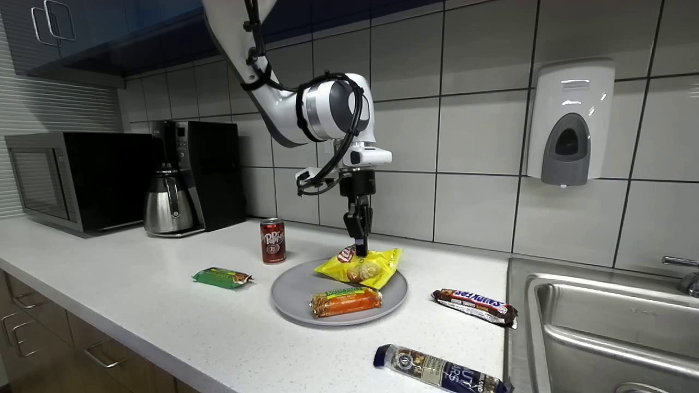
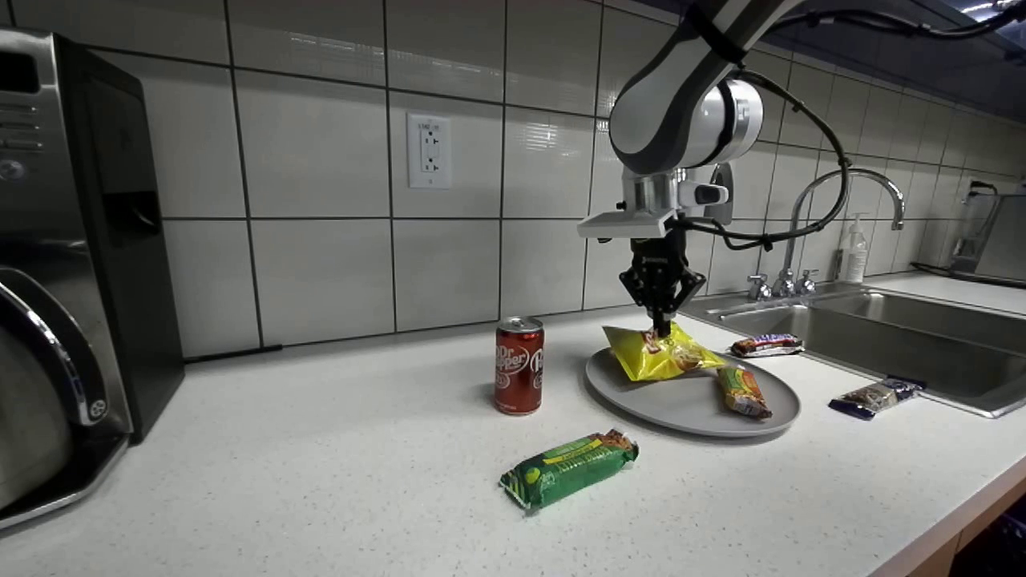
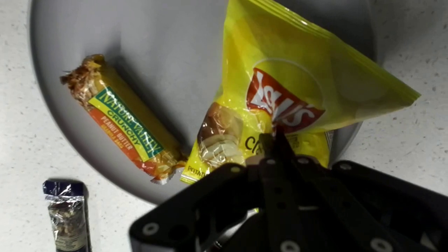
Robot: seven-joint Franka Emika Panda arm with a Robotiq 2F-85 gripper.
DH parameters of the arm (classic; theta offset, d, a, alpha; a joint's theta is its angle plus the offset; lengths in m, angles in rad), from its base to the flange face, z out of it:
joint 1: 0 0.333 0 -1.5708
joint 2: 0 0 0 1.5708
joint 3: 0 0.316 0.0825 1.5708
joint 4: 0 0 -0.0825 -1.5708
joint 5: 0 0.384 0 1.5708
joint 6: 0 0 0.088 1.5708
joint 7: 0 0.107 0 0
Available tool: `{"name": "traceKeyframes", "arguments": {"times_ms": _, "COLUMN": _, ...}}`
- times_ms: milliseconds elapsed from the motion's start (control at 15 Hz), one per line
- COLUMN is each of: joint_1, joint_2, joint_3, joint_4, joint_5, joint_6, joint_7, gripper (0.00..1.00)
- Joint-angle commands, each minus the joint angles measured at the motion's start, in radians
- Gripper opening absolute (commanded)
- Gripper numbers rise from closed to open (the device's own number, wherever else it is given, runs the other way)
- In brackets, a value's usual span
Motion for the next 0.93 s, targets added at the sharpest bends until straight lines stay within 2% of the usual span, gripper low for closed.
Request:
{"name": "traceKeyframes", "arguments": {"times_ms": 0, "joint_1": -0.004, "joint_2": -0.012, "joint_3": 0.002, "joint_4": -0.009, "joint_5": -0.014, "joint_6": 0.013, "joint_7": 0.026, "gripper": 0.0}}
{"name": "traceKeyframes", "arguments": {"times_ms": 867, "joint_1": 0.028, "joint_2": -0.115, "joint_3": 0.024, "joint_4": -0.039, "joint_5": -0.026, "joint_6": 0.0, "joint_7": 0.024, "gripper": 0.0}}
